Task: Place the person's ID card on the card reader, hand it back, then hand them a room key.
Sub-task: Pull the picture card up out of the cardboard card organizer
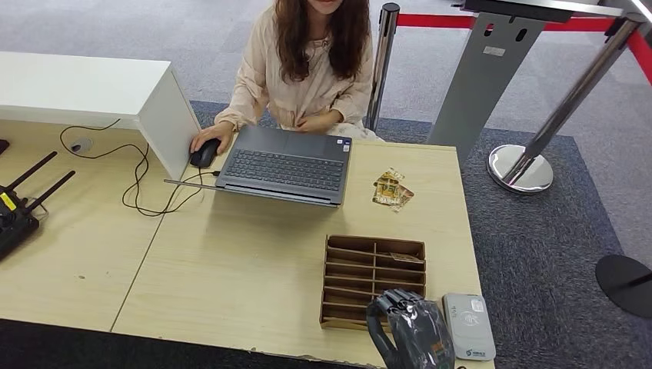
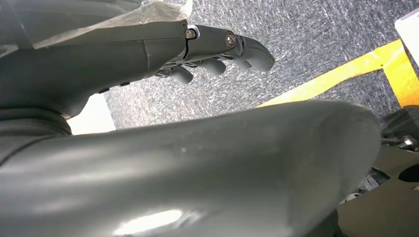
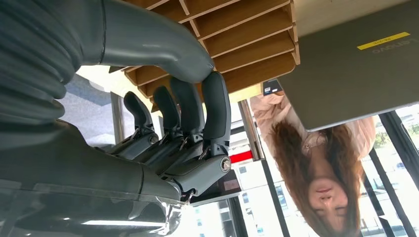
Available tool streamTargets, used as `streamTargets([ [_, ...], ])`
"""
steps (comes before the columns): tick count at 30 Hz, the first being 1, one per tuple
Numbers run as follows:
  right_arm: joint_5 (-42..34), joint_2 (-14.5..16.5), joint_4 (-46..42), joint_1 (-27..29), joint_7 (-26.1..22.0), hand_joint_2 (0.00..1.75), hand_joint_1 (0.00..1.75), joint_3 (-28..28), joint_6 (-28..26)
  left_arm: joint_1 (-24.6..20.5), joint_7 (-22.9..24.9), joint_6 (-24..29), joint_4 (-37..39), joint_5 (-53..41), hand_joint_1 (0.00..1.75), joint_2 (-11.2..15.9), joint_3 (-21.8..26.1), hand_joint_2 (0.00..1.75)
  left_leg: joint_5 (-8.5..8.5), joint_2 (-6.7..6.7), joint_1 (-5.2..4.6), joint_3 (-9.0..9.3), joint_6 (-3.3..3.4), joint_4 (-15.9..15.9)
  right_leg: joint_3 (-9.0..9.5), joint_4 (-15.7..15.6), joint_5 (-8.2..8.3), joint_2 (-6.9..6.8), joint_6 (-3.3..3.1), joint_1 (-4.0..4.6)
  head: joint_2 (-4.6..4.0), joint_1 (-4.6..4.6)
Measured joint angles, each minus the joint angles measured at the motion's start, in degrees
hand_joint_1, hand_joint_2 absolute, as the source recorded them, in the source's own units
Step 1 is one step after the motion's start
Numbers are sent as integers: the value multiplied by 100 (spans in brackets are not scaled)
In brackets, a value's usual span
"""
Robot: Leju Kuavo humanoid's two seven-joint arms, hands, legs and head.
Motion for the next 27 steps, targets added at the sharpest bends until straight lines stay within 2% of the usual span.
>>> streamTargets([
  [6,-104,26,109,-1,0,175,133,-18,-39,0,-2,-19,0,-5,0,0,-22,0,0,0,0,1,0,0,1,0,0,0,0,0,0,0],
  [9,-187,39,157,-4,0,175,123,-20,-46,0,-2,-24,0,-9,0,0,-25,0,0,0,0,1,0,0,2,0,0,0,0,0,0,0],
  [12,-259,49,206,-6,0,175,95,-26,-62,0,-2,-33,0,-9,0,0,-26,0,0,0,0,1,0,0,2,0,0,0,0,0,0,0],
  [17,-352,52,296,-10,0,175,34,-50,-72,0,0,-39,0,4,0,0,-31,0,0,0,0,1,0,0,2,0,0,0,0,0,0,1],
  [19,-367,52,333,-10,0,175,18,-54,-73,0,4,-39,0,11,0,0,-38,0,0,0,0,1,0,0,2,0,0,0,0,0,0,0],
  [21,-378,52,366,-9,0,175,13,-58,-73,0,8,-39,0,16,0,1,-49,0,0,0,0,2,0,0,3,0,0,0,0,0,0,0],
  [27,-405,52,439,-7,0,175,13,-68,-83,0,32,-39,0,31,0,2,-78,0,0,0,0,2,0,0,3,0,0,0,0,0,0,0],
])
